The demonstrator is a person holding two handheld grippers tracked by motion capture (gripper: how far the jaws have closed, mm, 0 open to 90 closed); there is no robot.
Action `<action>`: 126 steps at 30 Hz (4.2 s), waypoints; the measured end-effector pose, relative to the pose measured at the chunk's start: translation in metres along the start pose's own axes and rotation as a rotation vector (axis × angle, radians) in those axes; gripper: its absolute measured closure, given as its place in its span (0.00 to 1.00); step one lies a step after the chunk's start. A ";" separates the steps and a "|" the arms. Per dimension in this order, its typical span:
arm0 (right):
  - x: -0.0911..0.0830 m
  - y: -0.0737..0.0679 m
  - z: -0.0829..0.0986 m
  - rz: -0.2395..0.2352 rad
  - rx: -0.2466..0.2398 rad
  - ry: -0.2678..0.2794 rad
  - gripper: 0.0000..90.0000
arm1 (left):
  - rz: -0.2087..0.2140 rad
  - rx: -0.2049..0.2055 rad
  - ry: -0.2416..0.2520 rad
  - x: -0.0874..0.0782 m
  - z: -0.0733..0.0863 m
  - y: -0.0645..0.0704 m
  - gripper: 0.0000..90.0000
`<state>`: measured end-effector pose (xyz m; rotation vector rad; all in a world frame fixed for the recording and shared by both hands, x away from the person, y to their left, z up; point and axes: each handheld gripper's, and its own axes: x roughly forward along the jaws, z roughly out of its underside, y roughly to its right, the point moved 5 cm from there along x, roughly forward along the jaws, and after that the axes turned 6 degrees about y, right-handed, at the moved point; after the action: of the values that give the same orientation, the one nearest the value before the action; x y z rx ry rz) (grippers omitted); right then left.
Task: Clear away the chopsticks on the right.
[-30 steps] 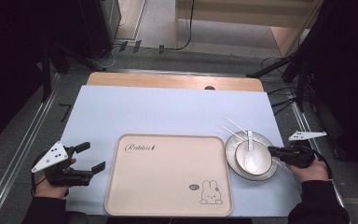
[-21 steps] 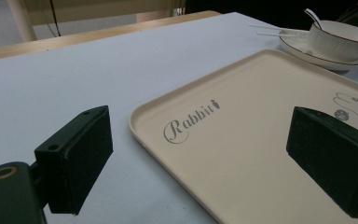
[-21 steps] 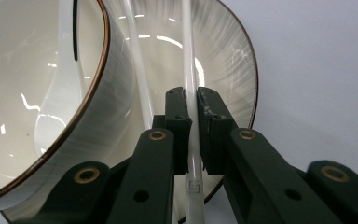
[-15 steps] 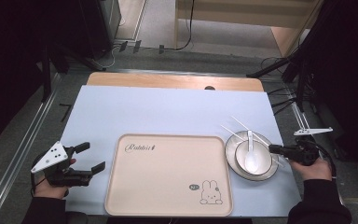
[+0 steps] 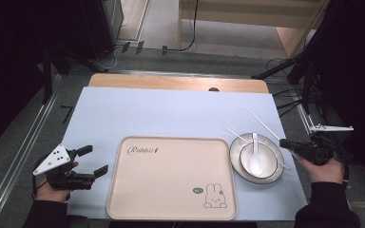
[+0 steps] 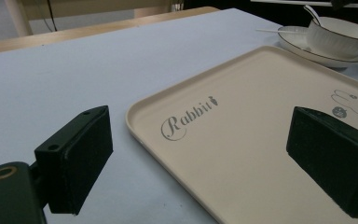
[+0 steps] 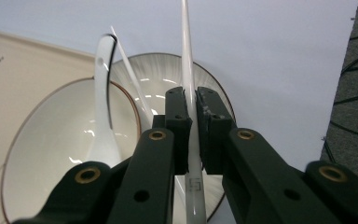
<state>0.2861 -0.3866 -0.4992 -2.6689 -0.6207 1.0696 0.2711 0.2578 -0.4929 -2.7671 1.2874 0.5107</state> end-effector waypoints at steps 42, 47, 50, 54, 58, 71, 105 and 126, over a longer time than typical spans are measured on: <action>0.006 -0.130 0.011 -0.070 -0.097 -0.008 0.94 | -0.007 -0.004 -0.005 0.002 0.000 -0.003 0.08; 0.011 -0.144 0.023 -0.082 -0.105 -0.003 0.94 | -0.007 -0.006 -0.005 0.002 0.000 -0.003 0.08; 0.016 -0.152 0.031 -0.086 -0.112 0.001 0.94 | -0.007 -0.005 -0.004 0.002 0.000 -0.003 0.08; 0.021 -0.162 0.044 -0.096 -0.101 0.010 0.94 | -0.006 -0.005 -0.004 0.002 0.000 -0.003 0.08; 0.030 -0.171 0.059 -0.112 -0.089 0.009 0.94 | -0.006 -0.006 -0.002 0.002 0.000 -0.003 0.08; 0.062 -0.186 0.094 -0.100 -0.137 -0.067 0.94 | -0.006 -0.006 0.003 0.002 0.000 -0.003 0.08; 0.057 -0.186 0.061 -0.234 -0.233 -0.017 0.37 | 0.003 -0.003 -0.005 0.002 0.000 -0.001 0.08; 0.023 -0.121 0.009 -0.282 -0.284 0.069 0.31 | 0.006 0.000 -0.011 0.001 0.001 0.000 0.08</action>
<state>0.2575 -0.2682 -0.4793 -2.7199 -1.1717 0.8642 0.2712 0.2575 -0.4941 -2.7574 1.2939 0.5253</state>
